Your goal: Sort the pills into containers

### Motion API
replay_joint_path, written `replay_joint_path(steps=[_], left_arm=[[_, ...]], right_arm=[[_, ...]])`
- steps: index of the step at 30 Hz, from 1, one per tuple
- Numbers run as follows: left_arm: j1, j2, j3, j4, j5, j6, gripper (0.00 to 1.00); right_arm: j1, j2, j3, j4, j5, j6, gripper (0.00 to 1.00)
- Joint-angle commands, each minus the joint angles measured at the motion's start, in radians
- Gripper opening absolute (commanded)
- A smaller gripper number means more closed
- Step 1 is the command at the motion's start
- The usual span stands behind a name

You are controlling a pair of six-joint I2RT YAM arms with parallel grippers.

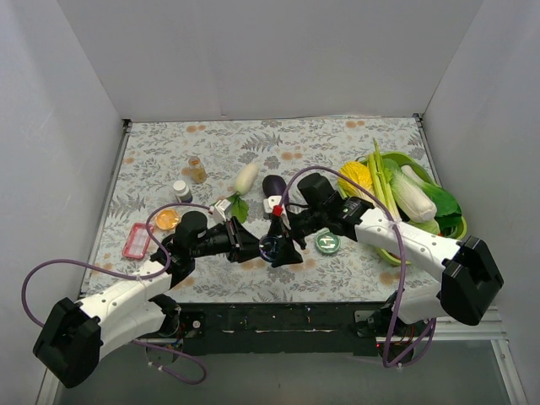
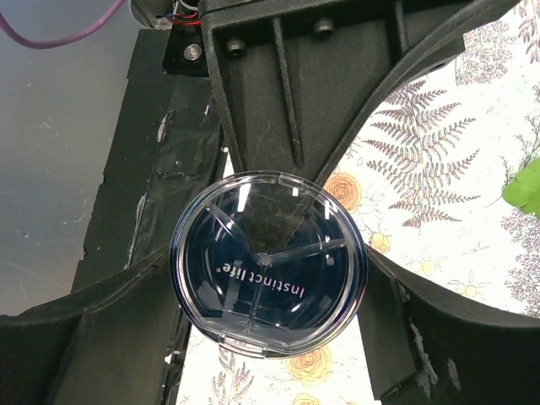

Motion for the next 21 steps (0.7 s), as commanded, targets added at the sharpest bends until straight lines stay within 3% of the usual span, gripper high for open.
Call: replay_joint_path(steps=[1,3,5,7,13,21], left_arm=[[-0.011,0.009,0.001,0.014,-0.014,-0.101,0.00],[-0.011,0.010,0.004,0.013,-0.016,-0.101,0.00],[-0.011,0.012,0.004,0.013,-0.016,-0.101,0.00],[-0.010,0.012,0.004,0.013,-0.013,-0.103,0.00],[-0.010,0.007,0.000,0.016,-0.014,-0.108,0.00],[-0.010,-0.001,-0.008,0.024,-0.019,-0.118,0.00]], right_arm=[[0.005,0.027,0.098,0.083,-0.018,0.097,0.77],[0.005,0.038,0.104,0.085,-0.013,0.104,0.77],[0.005,0.044,0.107,0.092,-0.024,0.122,0.88],[0.007,0.047,0.114,0.092,-0.034,0.128,0.91],[0.007,0.059,0.140,0.088,-0.053,0.148,0.94],[0.008,0.067,0.121,0.078,0.007,0.144,0.89]])
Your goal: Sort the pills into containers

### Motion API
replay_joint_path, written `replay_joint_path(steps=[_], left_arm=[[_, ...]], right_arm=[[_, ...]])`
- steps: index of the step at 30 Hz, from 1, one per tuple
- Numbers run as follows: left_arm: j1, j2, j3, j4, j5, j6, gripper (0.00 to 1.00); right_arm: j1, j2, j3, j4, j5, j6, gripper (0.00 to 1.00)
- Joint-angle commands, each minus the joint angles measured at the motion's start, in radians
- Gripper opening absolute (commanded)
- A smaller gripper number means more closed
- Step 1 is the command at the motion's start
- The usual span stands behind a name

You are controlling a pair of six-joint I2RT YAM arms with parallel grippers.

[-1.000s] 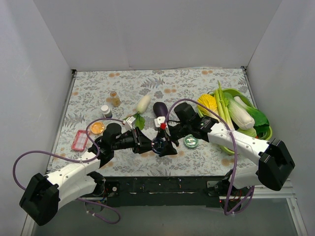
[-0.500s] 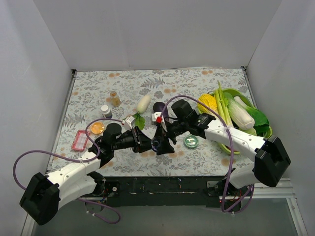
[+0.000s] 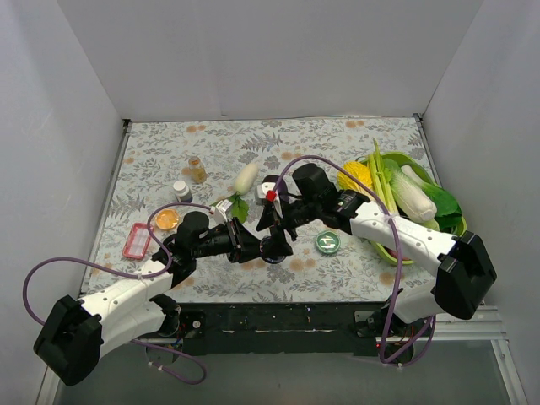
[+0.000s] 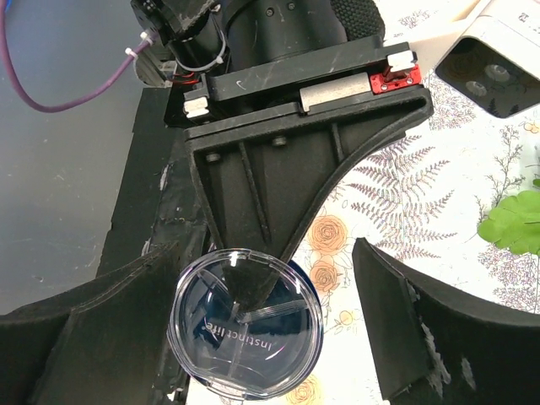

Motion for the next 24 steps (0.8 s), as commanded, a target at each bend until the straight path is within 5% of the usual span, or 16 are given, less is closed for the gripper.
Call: replay_joint_path(steps=[1,14,24], left_arm=[[-0.003,-0.016,-0.008,0.024,0.003,-0.135,0.00],[-0.003,-0.042,-0.020,0.009,-0.043,-0.160,0.00],[0.000,-0.068,-0.035,-0.021,-0.062,-0.160,0.00]], right_arm=[[0.006,0.009,0.017,0.016,0.031,0.009,0.89],[0.052,-0.002,0.016,-0.052,0.182,-0.043,0.86],[0.052,-0.052,0.016,-0.082,0.229,-0.074,0.65]])
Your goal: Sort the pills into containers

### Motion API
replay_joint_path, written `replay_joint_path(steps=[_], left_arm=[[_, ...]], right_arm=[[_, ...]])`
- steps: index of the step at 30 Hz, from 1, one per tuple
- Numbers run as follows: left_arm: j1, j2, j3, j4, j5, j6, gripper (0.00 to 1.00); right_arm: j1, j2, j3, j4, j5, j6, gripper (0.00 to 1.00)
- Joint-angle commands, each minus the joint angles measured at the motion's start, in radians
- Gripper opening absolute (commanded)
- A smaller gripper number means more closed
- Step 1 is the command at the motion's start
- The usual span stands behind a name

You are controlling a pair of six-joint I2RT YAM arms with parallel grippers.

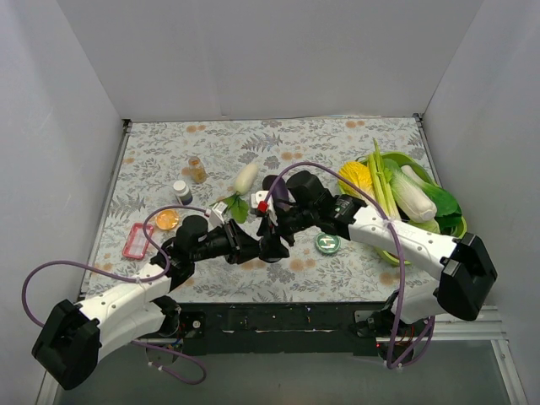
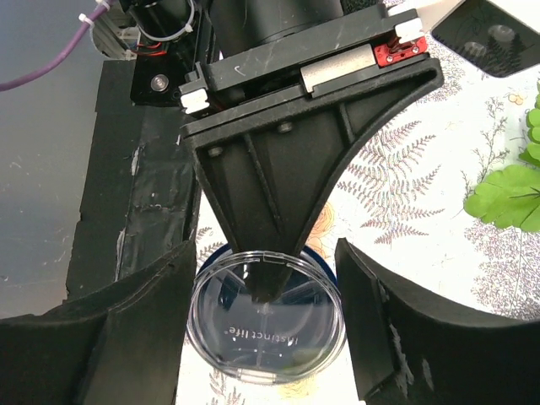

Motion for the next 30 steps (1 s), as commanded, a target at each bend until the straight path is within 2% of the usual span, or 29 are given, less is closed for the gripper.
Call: replay_joint_path(steps=[1,6,14,17,18,21,24,25,27,30], left_arm=[[0.003,-0.041,-0.009,-0.009,0.011,-0.166,0.00],[0.014,-0.050,-0.018,-0.023,0.008,-0.163,0.00],[0.057,-0.093,-0.018,-0.044,0.013,-0.131,0.00],[0.062,-0.096,-0.010,-0.044,0.001,-0.119,0.00],[0.063,-0.096,-0.006,-0.046,-0.005,-0.108,0.00],[0.063,-0.090,0.007,-0.061,-0.039,-0.074,0.00],[0.062,-0.079,0.033,-0.087,-0.099,-0.030,0.00],[0.063,-0.067,0.051,-0.107,-0.119,0.007,0.00],[0.063,-0.056,0.066,-0.113,-0.183,0.033,0.00],[0.062,-0.041,0.073,-0.081,-0.257,0.053,0.00]], right_arm=[[-0.009,-0.062,0.014,-0.037,0.058,-0.042,0.64],[-0.018,-0.094,0.009,-0.045,0.059,-0.047,0.58],[-0.072,-0.179,-0.066,-0.053,0.082,-0.051,0.62],[-0.101,-0.206,-0.078,-0.054,0.091,-0.040,0.74],[-0.113,-0.211,-0.080,-0.056,0.088,-0.030,0.82],[-0.144,-0.229,-0.070,-0.051,0.041,0.009,0.89],[-0.180,-0.229,-0.052,-0.014,-0.045,0.128,0.91],[-0.184,-0.225,-0.035,0.001,-0.033,0.238,0.91],[-0.185,-0.217,-0.015,0.027,0.039,0.336,0.92],[-0.185,-0.200,0.000,0.032,0.314,0.560,0.95]])
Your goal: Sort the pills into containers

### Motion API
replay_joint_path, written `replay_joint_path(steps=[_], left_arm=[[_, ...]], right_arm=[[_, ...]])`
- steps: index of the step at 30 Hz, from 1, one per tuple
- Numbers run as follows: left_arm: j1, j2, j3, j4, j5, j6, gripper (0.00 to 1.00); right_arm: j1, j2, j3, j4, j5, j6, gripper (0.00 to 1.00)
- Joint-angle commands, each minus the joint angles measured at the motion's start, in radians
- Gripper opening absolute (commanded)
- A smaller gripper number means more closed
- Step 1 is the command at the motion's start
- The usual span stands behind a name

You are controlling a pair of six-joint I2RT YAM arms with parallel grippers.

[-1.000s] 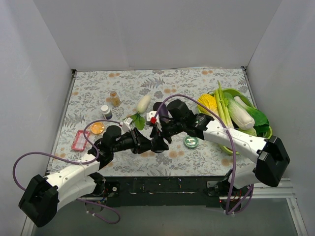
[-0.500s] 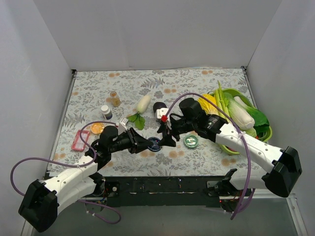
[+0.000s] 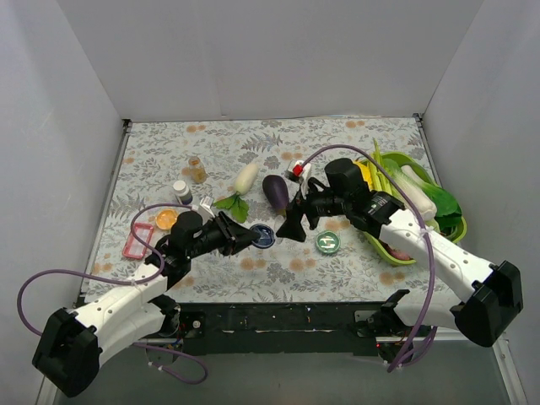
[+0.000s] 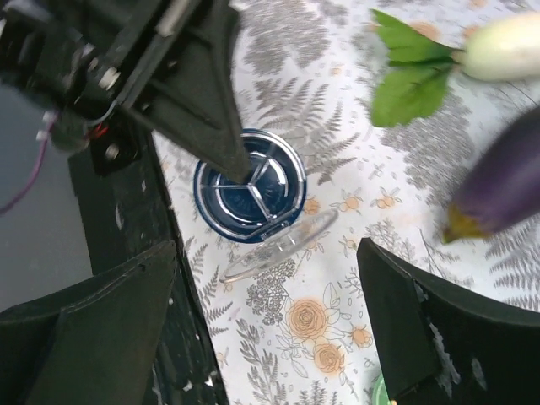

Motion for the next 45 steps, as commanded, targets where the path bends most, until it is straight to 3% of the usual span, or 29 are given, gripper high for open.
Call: replay_joint_path(steps=[1,6,10,17,24,28,33,38,40,41,45], left_arm=[[0.002,0.018,0.051,0.042,-0.149,0.039,0.00],[0.001,0.036,0.045,0.110,-0.216,0.032,0.00],[-0.001,0.042,0.044,0.131,-0.233,0.026,0.00],[-0.009,0.003,0.013,0.099,-0.296,0.000,0.00],[-0.029,-0.024,0.045,-0.033,-0.389,-0.042,0.00],[-0.038,-0.022,0.040,-0.043,-0.396,-0.048,0.00],[-0.041,-0.027,0.027,-0.027,-0.376,-0.056,0.00],[-0.041,-0.056,-0.004,0.003,-0.348,-0.053,0.34],[-0.039,-0.076,-0.022,0.013,-0.339,-0.056,0.42],[-0.039,-0.082,-0.027,0.013,-0.324,-0.057,0.52],[-0.039,-0.132,-0.015,-0.089,-0.281,-0.014,0.70]], right_arm=[[-0.004,0.007,0.058,0.060,0.277,0.343,0.95],[-0.004,0.031,0.011,0.071,0.408,0.452,0.94],[-0.003,0.073,0.029,0.078,0.426,0.481,0.92],[0.086,0.179,0.112,0.065,0.570,0.429,0.81],[0.106,0.232,0.136,0.086,0.627,0.398,0.50],[0.106,0.236,0.133,0.118,0.601,0.403,0.38],[0.106,0.233,0.110,0.153,0.549,0.386,0.16],[0.105,0.203,0.055,0.196,0.554,0.367,0.06],[0.105,0.194,0.035,0.204,0.555,0.364,0.05],[0.105,0.193,0.029,0.212,0.554,0.361,0.04],[0.098,0.168,-0.003,0.236,0.557,0.306,0.04]])
